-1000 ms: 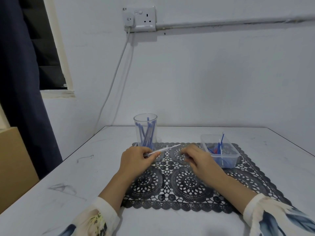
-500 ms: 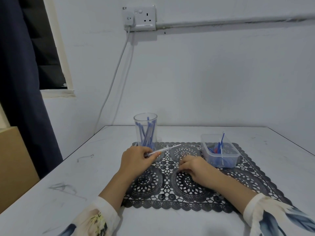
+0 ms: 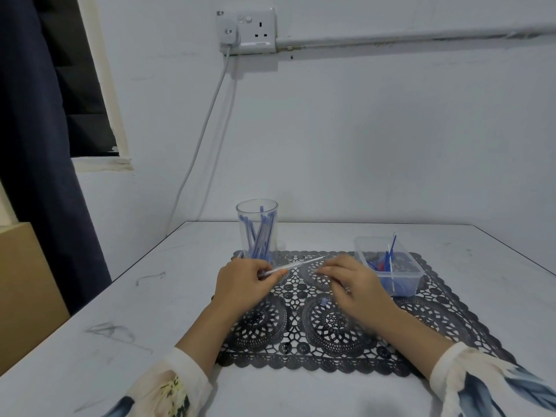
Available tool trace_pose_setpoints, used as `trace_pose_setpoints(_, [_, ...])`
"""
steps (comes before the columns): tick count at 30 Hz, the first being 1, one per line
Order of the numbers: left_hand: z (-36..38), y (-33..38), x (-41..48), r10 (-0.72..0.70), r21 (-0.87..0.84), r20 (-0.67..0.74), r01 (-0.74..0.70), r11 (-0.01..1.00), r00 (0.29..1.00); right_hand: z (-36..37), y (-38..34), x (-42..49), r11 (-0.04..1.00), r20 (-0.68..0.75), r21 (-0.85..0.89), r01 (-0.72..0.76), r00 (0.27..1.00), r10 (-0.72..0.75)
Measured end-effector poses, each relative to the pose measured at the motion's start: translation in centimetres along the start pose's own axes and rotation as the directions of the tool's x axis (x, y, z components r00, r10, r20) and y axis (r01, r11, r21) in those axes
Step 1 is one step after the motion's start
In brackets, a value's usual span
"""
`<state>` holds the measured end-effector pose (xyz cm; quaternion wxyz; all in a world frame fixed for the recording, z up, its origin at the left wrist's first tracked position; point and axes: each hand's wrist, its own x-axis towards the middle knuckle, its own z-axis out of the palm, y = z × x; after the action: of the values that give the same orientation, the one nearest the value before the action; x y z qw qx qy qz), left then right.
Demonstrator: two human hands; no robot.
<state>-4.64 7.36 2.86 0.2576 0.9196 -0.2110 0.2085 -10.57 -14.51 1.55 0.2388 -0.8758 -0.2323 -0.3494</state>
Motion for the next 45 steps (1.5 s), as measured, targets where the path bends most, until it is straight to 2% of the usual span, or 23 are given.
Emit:
trace_pose_setpoints(3, [0.0, 0.4, -0.1, 0.013, 0.021, 0.010, -0.013, 1.000, 1.000, -0.1, -0.1, 0.2, 1.000, -0.103, -0.017, 0.019, 0.994, -0.020])
trace_pose_setpoints(6, [0.1, 0.8, -0.2, 0.032, 0.056, 0.012, -0.033, 0.998, 0.999, 0.0, 0.2, 0.2, 0.999, -0.132, -0.037, 0.024, 0.991, -0.029])
trace_pose_setpoints(13, [-0.1, 1.6, -0.5, 0.060, 0.110, 0.025, -0.063, 0.992, 0.998, 0.9, 0.5, 0.1, 0.995, -0.005, -0.074, 0.068, 0.998, -0.068])
trace_pose_setpoints(18, [-0.3, 1.6, -0.5, 0.057, 0.082, 0.020, -0.058, 0.995, 0.998, 0.9, 0.7, 0.0, 0.991, 0.050, -0.113, 0.077, 0.996, -0.072])
trace_pose_setpoints(21, [-0.3, 1.3, -0.5, 0.048, 0.064, 0.014, -0.049, 0.997, 0.999, 0.5, 0.9, 0.3, 0.982, 0.045, -0.173, 0.074, 0.997, -0.067])
trace_pose_setpoints(32, [-0.2, 0.7, -0.2, 0.054, -0.012, 0.021, -0.053, 0.999, 0.998, -1.4, 2.2, 1.2, 0.905, 0.016, -0.384, 0.184, 0.981, -0.193])
trace_pose_setpoints(39, [-0.3, 0.6, -0.4, 0.062, -0.032, 0.021, -0.062, 0.998, 0.998, -1.5, 2.8, 1.5, 0.891, -0.007, -0.425, 0.161, 0.983, -0.181])
trace_pose_setpoints(43, [-0.3, 0.7, -0.3, 0.068, -0.032, 0.021, -0.068, 0.997, 0.997, -2.4, 3.2, 1.6, 0.891, 0.045, -0.435, 0.128, 0.992, -0.120])
trace_pose_setpoints(45, [-0.3, 0.7, -0.3, 0.069, -0.024, 0.023, -0.068, 0.997, 0.997, -2.5, 3.8, 1.6, 0.898, 0.020, -0.429, 0.097, 0.995, -0.098])
